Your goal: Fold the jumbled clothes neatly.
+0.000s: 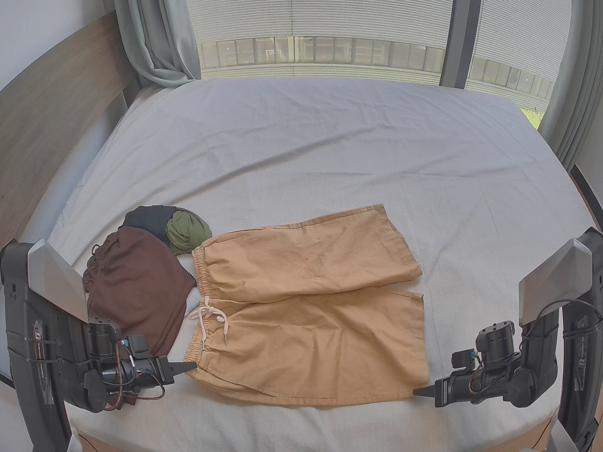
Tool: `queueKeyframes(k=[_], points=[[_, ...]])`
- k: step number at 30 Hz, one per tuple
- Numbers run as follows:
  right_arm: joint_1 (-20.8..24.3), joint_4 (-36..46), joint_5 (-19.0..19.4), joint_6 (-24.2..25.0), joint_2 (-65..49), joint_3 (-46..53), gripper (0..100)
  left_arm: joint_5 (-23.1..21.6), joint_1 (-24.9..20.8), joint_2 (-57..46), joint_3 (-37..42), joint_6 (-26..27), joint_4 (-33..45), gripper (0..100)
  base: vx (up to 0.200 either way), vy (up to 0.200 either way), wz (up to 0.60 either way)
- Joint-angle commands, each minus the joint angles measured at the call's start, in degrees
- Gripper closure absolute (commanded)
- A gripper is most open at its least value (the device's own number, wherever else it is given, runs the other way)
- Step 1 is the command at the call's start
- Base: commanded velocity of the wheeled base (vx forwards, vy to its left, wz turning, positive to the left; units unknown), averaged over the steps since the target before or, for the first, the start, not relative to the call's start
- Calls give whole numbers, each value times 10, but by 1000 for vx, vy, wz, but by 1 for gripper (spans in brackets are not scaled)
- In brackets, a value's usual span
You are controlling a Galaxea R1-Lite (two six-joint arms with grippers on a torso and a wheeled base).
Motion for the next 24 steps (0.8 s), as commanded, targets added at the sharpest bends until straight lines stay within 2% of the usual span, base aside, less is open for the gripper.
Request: queueKeyframes(k=[1, 24], points=[[0, -1, 0, 1, 1, 0, 100, -1, 1, 1, 0, 0, 0, 100, 0, 0, 0], [0, -1, 0, 1, 1, 0, 100, -1, 2, 2, -1, 1, -1, 100, 0, 0, 0]])
